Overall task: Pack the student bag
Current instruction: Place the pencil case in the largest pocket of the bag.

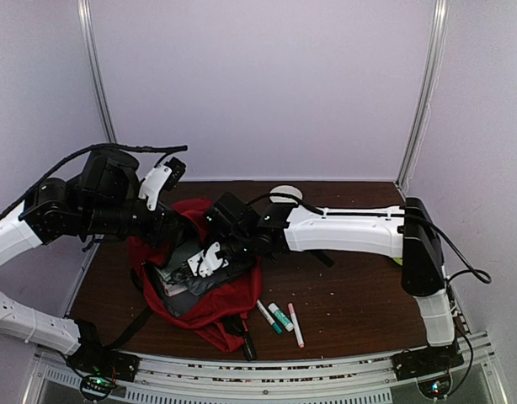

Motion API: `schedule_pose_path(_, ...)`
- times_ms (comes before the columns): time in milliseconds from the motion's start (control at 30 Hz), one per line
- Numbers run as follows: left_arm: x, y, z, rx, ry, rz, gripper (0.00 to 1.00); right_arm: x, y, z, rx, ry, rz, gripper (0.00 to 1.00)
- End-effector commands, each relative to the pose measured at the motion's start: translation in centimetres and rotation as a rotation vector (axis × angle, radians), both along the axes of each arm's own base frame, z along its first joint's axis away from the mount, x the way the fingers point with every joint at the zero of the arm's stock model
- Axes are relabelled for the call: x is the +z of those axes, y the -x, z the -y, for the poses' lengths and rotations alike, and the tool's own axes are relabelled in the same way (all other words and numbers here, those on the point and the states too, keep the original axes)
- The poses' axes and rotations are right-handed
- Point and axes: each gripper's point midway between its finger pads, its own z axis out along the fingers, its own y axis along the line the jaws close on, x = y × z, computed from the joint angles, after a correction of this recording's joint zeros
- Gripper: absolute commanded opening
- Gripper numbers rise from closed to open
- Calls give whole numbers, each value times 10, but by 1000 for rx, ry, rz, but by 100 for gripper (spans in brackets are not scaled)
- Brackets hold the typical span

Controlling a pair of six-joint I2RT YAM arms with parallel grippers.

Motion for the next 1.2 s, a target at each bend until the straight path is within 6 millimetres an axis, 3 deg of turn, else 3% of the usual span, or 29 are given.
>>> schedule_pose_path(0,22,2,19,-70,93,42,0,12,36,-10,120,-43,14,0)
schedule_pose_path(133,20,2,22,-81,89,33,0,21,42,-26,144,-86,22,0)
schedule_pose_path(200,19,2,23,-83,90,30,0,21,36,-37,116,-106,12,0)
schedule_pose_path(367,20,3,24,-89,98,24,0,11,-9,-50,-50,-133,103,9)
schedule_pose_path(467,20,4,22,-84,100,29,0,12,-11,-37,-67,-129,55,24)
schedule_pose_path(567,18,3,18,-71,94,35,0,27,3,-16,-36,-134,-27,44)
schedule_pose_path(667,14,2,17,-64,87,38,0,37,25,7,7,-118,-116,56)
schedule_pose_path(800,8,0,16,-53,88,43,0,39,50,34,27,-66,-227,64)
schedule_pose_path(933,1,-1,15,-46,86,39,0,43,57,49,-22,-80,-310,67)
schedule_pose_path(1033,-3,-1,14,-39,78,39,0,53,53,58,-66,-130,-364,67)
schedule_pose_path(1167,-1,1,11,-40,83,43,0,76,20,66,-213,-299,-481,62)
